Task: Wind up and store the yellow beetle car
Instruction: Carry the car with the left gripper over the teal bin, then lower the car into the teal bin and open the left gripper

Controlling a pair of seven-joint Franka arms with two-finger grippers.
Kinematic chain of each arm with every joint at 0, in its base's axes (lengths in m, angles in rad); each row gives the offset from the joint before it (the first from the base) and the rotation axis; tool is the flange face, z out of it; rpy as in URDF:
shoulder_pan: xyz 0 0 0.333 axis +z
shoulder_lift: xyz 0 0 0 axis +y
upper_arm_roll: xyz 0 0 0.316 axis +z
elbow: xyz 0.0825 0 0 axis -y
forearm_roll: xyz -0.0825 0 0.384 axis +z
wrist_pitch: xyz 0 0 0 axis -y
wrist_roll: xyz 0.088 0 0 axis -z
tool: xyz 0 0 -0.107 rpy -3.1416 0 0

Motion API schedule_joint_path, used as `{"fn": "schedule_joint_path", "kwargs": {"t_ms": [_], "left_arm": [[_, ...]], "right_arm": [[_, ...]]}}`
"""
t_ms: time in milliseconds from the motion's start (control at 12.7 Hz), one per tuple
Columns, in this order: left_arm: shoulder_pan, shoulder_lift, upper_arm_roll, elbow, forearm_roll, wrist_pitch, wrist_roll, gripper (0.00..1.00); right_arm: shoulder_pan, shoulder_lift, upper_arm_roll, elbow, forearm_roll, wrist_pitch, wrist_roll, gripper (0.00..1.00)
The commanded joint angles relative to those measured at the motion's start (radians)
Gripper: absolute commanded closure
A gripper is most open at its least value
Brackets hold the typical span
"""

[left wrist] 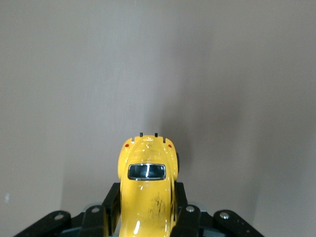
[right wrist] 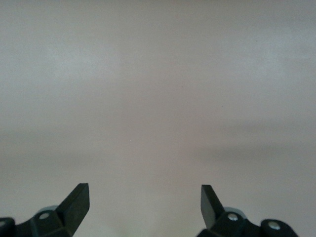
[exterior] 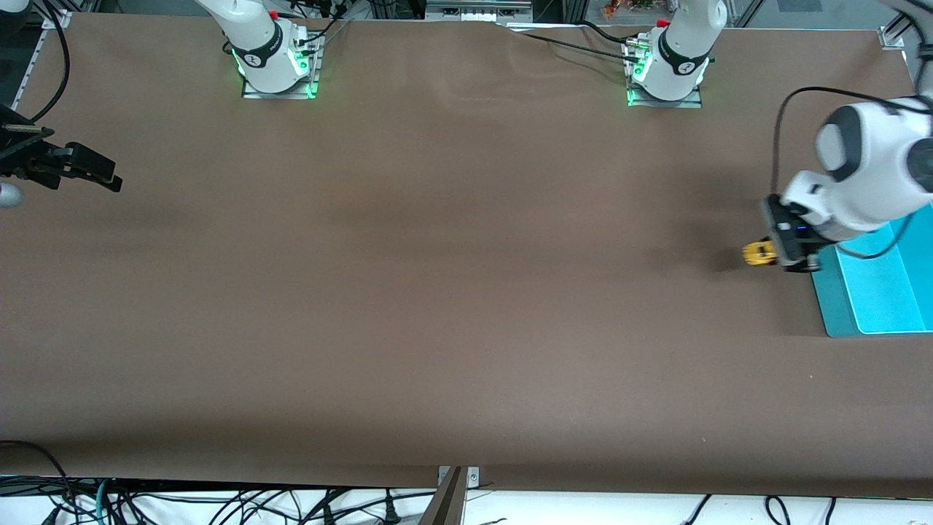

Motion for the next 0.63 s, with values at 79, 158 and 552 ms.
{"fn": "schedule_joint_path", "kwargs": {"t_ms": [79,158,552], "left_arm": [[0.161,0.019,0.033,0.091,-0.019,-0.031,0.212,0.86],[0.214,0.045,0.031,0.118,-0.021,-0.031,0.249,0.86],[0.341,0.248,0.030,0.244,-0.033,-0.014,0.381,0.86]], "right_arm": [[-0.006,-0.012,0.007,-0.008,0.012,-0.002,0.009,0.00],[-0.003,-0.010,0.007,-0.008,0.012,0.001,0.009,0.00],[-0.003,-0.009,0.005,-0.008,0.012,-0.001,0.009,0.00]]}}
